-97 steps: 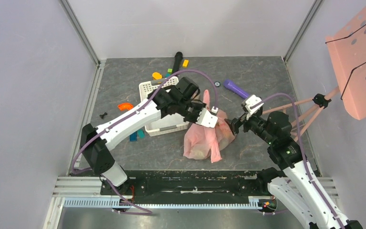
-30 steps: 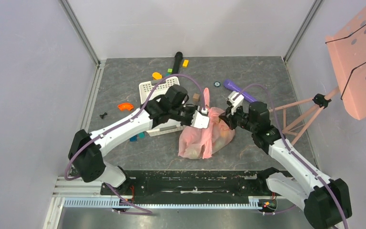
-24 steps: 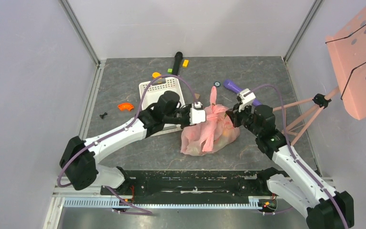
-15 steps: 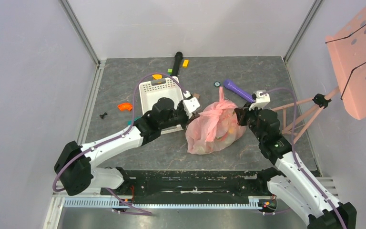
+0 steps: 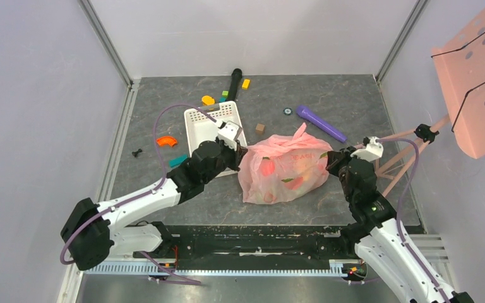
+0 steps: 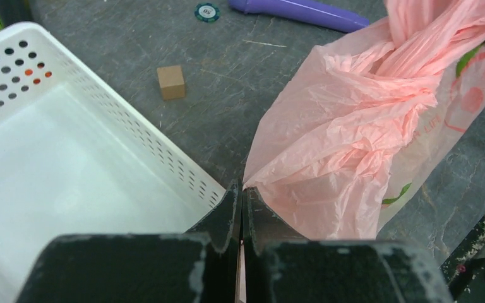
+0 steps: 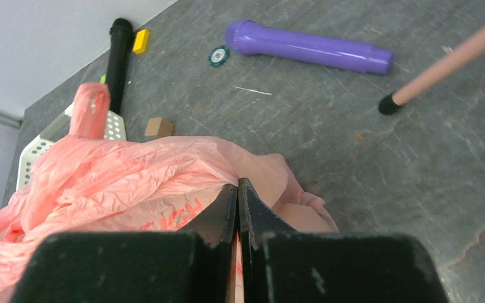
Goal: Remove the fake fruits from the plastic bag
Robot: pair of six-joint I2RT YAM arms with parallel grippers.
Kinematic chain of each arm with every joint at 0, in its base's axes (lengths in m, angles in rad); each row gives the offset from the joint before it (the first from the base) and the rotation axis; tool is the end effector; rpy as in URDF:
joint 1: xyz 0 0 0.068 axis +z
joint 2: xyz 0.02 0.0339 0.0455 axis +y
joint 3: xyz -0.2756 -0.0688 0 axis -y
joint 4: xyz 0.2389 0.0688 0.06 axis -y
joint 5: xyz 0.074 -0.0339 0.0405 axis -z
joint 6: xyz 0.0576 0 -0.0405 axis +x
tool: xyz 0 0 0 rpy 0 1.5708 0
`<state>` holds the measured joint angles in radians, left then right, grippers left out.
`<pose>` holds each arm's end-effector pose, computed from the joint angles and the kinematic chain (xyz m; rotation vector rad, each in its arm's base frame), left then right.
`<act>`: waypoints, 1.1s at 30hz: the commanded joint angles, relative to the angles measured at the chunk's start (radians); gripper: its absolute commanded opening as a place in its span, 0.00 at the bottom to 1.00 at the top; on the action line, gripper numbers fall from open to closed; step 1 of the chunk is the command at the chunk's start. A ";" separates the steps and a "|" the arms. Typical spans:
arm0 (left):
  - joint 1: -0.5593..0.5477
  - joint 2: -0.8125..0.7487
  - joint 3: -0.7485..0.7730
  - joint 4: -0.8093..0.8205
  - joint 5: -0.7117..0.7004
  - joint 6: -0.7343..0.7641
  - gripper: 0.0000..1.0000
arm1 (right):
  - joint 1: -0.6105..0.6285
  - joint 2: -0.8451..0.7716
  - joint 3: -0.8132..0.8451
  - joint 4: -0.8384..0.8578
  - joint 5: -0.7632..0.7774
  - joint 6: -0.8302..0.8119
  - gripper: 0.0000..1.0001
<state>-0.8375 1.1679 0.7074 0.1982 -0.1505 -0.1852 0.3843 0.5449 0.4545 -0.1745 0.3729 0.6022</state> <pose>0.1932 -0.2016 0.2807 0.4957 1.8025 -0.5777 0.1477 0.0371 0.2611 0.4571 1.7736 0.3553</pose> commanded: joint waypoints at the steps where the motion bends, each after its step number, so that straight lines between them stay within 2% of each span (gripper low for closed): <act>1: 0.003 -0.046 -0.043 0.073 -0.080 -0.103 0.02 | -0.002 -0.054 -0.041 -0.101 0.157 0.175 0.00; 8: 0.003 -0.074 -0.109 0.091 -0.102 -0.123 0.02 | -0.002 -0.144 -0.129 -0.172 0.189 0.326 0.00; 14: 0.003 -0.094 -0.121 0.096 -0.116 -0.114 0.02 | -0.002 -0.231 -0.126 -0.216 0.265 0.330 0.00; 16: 0.004 -0.091 -0.118 0.106 -0.083 -0.102 0.02 | -0.001 -0.255 -0.125 -0.180 0.266 0.260 0.02; 17: 0.003 -0.087 -0.115 0.113 -0.051 -0.092 0.02 | -0.002 -0.263 -0.124 -0.138 0.248 0.199 0.10; 19: 0.003 -0.080 -0.103 0.122 0.016 -0.061 0.02 | -0.003 -0.269 -0.112 -0.070 0.198 0.054 0.34; 21: 0.003 -0.072 -0.085 0.124 0.087 -0.031 0.02 | -0.002 -0.261 -0.090 -0.038 0.147 -0.080 0.52; 26: 0.004 -0.058 -0.045 0.106 0.103 -0.017 0.02 | -0.002 -0.181 0.016 -0.042 0.065 -0.322 0.83; 29: 0.003 -0.043 -0.019 0.064 0.104 -0.008 0.02 | -0.002 -0.115 0.081 -0.040 -0.041 -0.500 0.89; 33: 0.003 -0.038 -0.019 0.059 0.109 -0.008 0.02 | -0.001 -0.026 0.122 -0.018 -0.269 -0.754 0.89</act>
<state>-0.8371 1.1240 0.6487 0.2413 -0.0654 -0.2337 0.3832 0.4572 0.5190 -0.2481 0.3466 0.1761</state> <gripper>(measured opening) 0.027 0.895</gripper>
